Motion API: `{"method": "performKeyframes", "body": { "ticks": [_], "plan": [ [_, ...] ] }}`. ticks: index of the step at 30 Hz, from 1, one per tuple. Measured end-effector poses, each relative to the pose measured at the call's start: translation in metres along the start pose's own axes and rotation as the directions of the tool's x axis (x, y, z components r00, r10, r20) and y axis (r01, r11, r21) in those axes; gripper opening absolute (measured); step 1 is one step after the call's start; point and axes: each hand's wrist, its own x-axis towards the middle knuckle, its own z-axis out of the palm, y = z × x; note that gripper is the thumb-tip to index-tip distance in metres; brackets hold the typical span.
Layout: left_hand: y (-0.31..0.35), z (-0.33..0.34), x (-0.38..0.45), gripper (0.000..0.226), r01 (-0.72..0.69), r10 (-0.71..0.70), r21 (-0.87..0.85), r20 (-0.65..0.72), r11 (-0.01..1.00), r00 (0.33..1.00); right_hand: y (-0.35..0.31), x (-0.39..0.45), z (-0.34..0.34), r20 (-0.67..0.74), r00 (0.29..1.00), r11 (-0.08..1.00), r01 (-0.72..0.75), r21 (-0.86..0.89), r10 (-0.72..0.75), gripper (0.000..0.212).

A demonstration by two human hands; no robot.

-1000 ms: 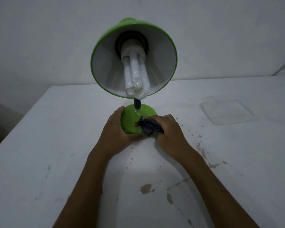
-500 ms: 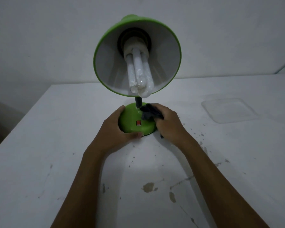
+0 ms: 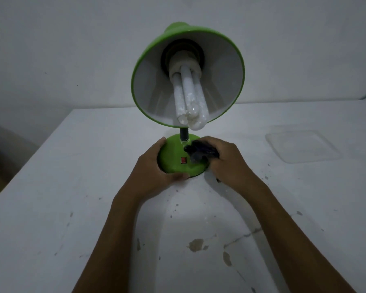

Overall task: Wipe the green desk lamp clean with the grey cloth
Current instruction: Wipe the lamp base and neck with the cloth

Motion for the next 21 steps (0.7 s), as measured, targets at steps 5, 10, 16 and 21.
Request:
{"method": "performKeyframes", "body": {
  "ticks": [5,10,16,21],
  "plan": [
    [-0.004,0.001,0.001,0.125,0.013,-0.013,-0.043,-0.005,0.999,1.000,-0.001,0.033,0.020,0.119,0.988,0.965,0.119,-0.234,-0.093,0.062],
    [-0.001,0.001,0.000,0.122,-0.007,0.007,0.022,-0.001,1.000,1.000,0.016,0.039,0.017,0.145,0.982,0.893,0.170,-0.417,-0.119,0.054],
    [0.000,0.000,0.000,0.120,-0.018,0.018,0.033,0.005,0.999,1.000,0.035,0.023,-0.006,0.061,0.985,0.896,0.174,-0.408,-0.163,0.052],
    [0.001,0.000,-0.002,0.120,-0.006,0.006,0.014,0.003,1.000,1.000,0.036,0.021,-0.002,-0.104,0.992,0.963,0.045,-0.267,-0.076,0.049]
  ]
}}
